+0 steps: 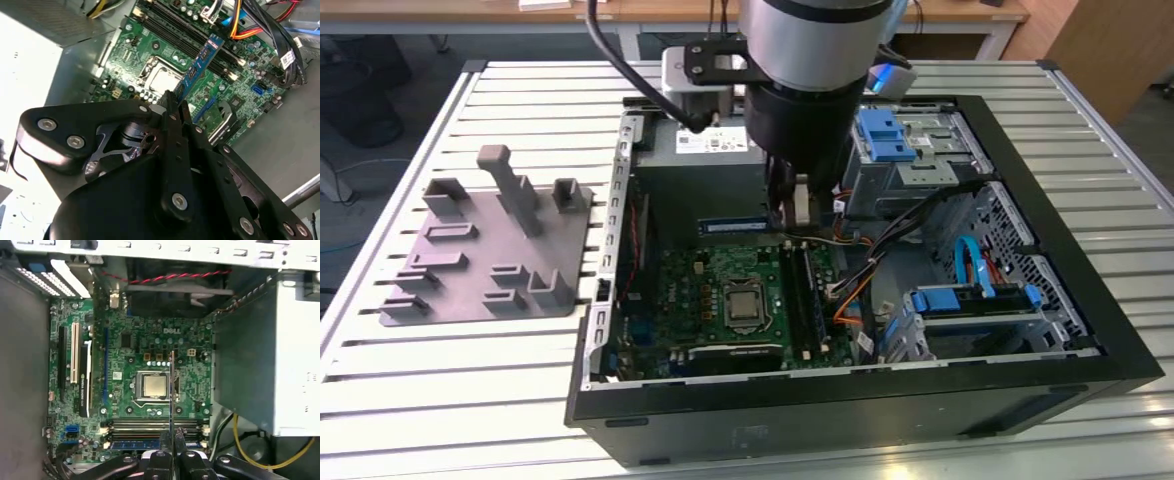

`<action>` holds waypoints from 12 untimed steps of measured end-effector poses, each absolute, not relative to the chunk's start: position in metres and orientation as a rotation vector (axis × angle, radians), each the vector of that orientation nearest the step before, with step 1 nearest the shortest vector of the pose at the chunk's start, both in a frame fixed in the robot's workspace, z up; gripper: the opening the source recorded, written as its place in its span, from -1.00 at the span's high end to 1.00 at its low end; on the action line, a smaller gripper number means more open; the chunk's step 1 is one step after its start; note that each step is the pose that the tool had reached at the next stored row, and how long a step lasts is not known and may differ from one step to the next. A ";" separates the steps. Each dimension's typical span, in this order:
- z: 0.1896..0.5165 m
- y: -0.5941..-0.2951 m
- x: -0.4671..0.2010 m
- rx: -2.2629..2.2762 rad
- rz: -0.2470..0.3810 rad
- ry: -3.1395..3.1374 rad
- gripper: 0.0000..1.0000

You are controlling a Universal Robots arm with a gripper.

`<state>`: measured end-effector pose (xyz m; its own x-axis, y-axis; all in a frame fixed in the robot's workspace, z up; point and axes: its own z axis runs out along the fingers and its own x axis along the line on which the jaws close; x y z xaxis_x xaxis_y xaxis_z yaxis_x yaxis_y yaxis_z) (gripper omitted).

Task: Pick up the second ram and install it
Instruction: 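Pick up the second ram and move it above second insertion slot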

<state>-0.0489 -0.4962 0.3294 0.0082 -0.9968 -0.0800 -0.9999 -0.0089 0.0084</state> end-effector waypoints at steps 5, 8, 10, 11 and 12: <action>0.322 -0.498 -0.044 -2.194 0.097 2.175 0.73; 0.319 -0.498 -0.043 -2.194 0.097 2.175 0.73; 0.319 -0.498 -0.042 -2.194 0.097 2.176 0.73; 0.318 -0.499 -0.042 -2.194 0.097 2.176 0.73; 0.318 -0.499 -0.042 -2.194 0.097 2.175 0.73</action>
